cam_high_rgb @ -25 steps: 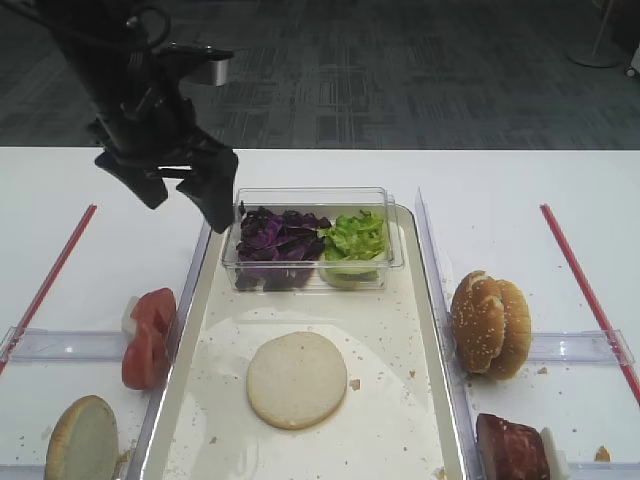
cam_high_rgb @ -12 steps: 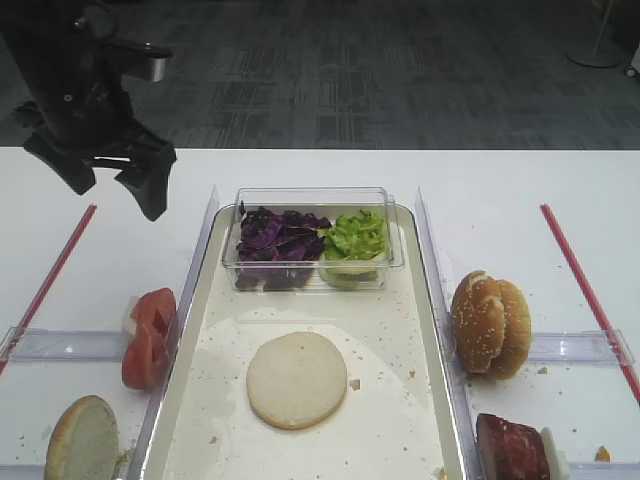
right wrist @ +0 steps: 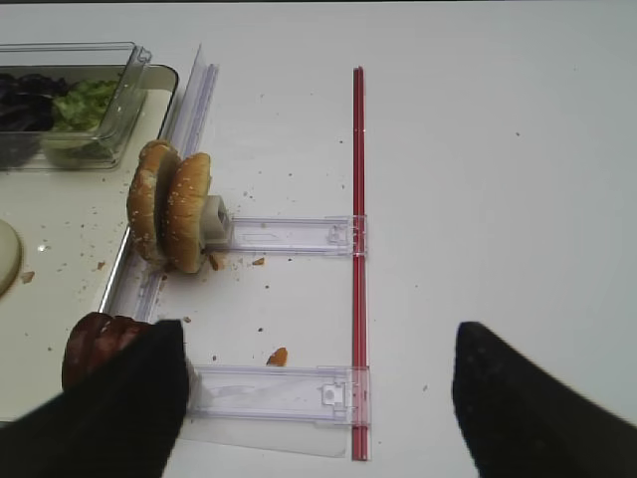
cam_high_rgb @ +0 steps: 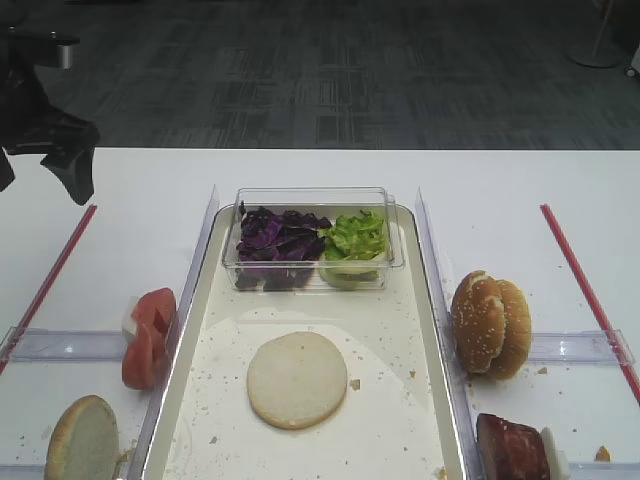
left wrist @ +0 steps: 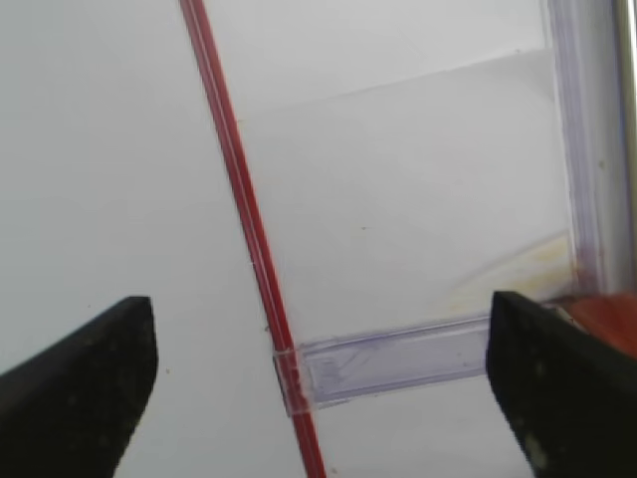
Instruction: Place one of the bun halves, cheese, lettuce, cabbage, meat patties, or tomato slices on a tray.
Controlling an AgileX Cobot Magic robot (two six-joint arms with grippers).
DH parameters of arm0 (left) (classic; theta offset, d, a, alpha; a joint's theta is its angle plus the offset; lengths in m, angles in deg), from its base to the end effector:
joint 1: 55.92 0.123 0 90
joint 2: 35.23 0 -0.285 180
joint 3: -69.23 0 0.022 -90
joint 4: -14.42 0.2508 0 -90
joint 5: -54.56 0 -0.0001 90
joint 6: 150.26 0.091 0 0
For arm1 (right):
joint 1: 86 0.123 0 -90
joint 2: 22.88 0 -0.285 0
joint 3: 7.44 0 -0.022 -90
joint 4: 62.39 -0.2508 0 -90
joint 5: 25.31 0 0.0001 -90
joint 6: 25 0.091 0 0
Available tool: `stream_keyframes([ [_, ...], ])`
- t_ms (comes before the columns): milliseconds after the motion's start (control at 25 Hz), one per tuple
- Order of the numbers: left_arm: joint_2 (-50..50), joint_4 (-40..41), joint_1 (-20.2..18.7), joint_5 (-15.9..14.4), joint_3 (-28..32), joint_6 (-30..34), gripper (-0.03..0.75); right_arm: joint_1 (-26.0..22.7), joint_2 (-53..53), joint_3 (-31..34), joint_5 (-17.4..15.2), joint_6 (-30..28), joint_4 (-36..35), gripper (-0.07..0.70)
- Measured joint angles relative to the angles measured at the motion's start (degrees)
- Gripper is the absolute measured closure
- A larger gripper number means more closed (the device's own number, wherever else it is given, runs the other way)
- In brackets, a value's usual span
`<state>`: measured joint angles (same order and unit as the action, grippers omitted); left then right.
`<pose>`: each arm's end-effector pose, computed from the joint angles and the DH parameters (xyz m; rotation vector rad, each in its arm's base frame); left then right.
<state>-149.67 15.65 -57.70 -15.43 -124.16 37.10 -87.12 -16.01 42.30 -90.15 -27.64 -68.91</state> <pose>0.3822 -0.0100 0.2661 0.2465 2.9759 0.0423 -0.0082 0.0095 0.2664 -0.0380 2.1152 0.0988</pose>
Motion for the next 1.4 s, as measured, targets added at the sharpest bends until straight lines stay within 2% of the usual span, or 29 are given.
stream_keyframes([
  [240,0.0,0.0,1.8,0.0,0.0,-0.2,0.100,0.0,0.0,0.0,0.0,0.0,0.0,0.061],
  [760,0.2,-0.5,1.9,0.0,0.0,-0.2,0.100,0.0,0.0,0.0,0.0,0.1,0.0,0.061],
  [1080,6.7,-0.7,1.9,-0.4,0.0,-0.9,0.100,0.0,0.0,0.0,0.0,0.1,0.0,0.061],
  [1240,12.0,-0.6,1.9,-0.5,2.6,-1.3,0.100,0.0,0.0,0.0,0.0,0.1,0.0,0.061],
  [1400,18.3,-0.3,1.9,-0.6,8.5,-1.3,0.100,0.0,0.0,0.0,0.0,0.1,0.0,0.061],
])
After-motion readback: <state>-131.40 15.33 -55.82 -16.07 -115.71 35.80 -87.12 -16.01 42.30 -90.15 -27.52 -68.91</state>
